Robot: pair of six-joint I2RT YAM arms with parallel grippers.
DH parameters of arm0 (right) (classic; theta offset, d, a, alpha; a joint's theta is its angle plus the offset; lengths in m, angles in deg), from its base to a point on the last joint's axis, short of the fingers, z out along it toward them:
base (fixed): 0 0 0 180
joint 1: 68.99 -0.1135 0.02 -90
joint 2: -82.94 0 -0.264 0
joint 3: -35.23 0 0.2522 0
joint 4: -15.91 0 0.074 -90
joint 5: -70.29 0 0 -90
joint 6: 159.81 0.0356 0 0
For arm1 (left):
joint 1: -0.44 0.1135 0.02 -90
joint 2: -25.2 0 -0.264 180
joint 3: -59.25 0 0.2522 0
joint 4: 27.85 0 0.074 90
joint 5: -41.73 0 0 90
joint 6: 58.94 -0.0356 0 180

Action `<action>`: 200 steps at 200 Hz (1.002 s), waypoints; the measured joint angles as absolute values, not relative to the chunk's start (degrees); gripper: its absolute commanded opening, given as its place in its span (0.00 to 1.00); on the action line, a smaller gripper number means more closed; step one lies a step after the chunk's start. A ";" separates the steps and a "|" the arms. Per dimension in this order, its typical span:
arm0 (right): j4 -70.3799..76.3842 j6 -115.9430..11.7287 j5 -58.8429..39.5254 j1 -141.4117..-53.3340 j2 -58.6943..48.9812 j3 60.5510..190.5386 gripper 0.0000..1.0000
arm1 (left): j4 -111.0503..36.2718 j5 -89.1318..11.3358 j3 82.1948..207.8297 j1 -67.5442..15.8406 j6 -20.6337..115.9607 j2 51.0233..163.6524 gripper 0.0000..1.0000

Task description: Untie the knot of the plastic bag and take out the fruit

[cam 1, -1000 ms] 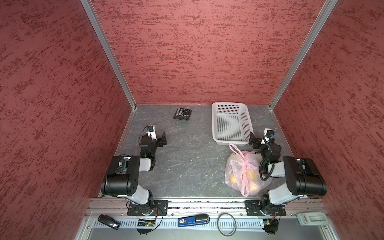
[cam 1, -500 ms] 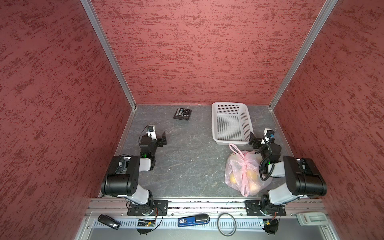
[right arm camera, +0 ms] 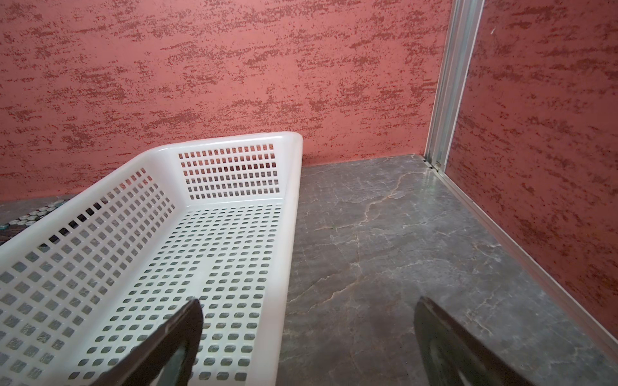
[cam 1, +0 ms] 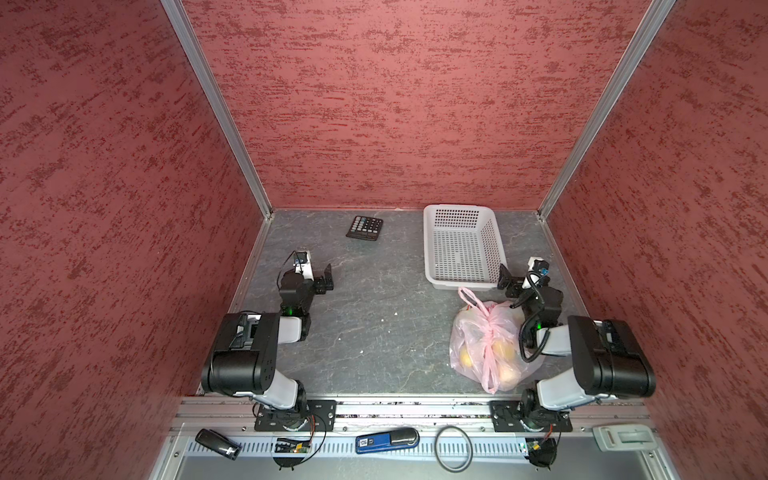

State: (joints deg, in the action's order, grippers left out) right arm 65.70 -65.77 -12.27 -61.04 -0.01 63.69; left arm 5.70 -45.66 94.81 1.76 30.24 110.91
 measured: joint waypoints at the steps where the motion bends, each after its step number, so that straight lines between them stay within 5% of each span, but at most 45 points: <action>1: 65.24 -65.71 -12.27 -61.04 0.64 63.71 0.99 | 5.28 -45.55 94.86 1.76 30.22 110.60 1.00; 35: 47.36 -65.25 -12.88 -61.59 15.57 70.95 0.99 | -6.36 -43.25 99.23 1.72 30.39 101.88 1.00; 74: 24.59 -63.11 -16.77 -67.91 16.95 88.32 0.99 | -21.60 -40.70 106.97 0.67 33.73 94.54 1.00; 138: -5.47 -57.05 -22.96 -87.95 -5.70 115.03 0.99 | -37.60 -36.37 115.80 -6.81 46.00 96.61 1.00; 200: -22.23 -54.26 -24.49 -96.67 -28.38 138.86 0.91 | -39.02 -36.35 116.52 -15.27 53.41 102.23 1.00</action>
